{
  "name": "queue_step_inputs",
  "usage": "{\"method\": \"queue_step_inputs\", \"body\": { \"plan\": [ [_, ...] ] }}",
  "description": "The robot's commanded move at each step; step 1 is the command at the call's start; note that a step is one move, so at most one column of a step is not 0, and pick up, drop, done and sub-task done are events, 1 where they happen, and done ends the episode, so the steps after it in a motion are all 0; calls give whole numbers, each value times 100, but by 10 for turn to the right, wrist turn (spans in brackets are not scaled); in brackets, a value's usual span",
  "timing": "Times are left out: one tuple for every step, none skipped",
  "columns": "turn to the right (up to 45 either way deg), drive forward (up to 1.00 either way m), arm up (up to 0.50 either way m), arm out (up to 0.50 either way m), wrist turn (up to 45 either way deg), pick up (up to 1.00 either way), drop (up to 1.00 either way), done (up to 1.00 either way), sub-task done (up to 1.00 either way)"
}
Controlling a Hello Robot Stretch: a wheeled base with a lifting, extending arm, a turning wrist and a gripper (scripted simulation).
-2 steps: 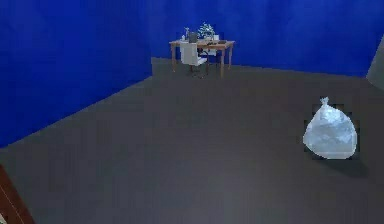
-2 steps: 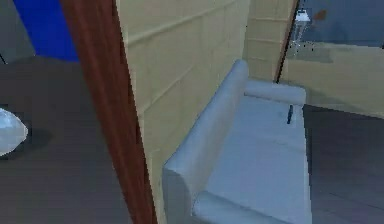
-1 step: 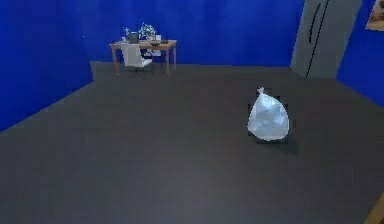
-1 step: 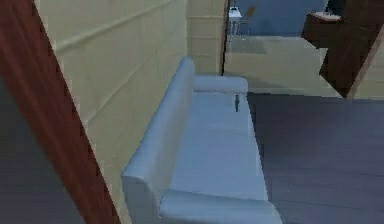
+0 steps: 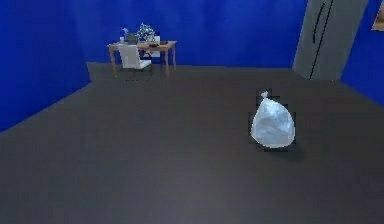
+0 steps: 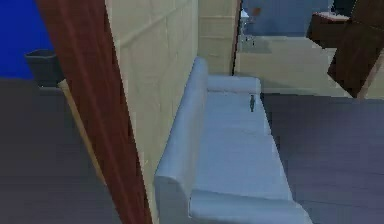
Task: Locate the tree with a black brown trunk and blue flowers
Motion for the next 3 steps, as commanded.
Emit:
{"method": "queue_step_inputs", "body": {
  "plan": [
    [0, 100, 0, 0, 0, 0, 0, 0, 0],
    [0, 100, 0, 0, 0, 0, 0, 0, 0],
    [0, 100, 0, 0, 0, 0, 0, 0, 0]
  ]
}}
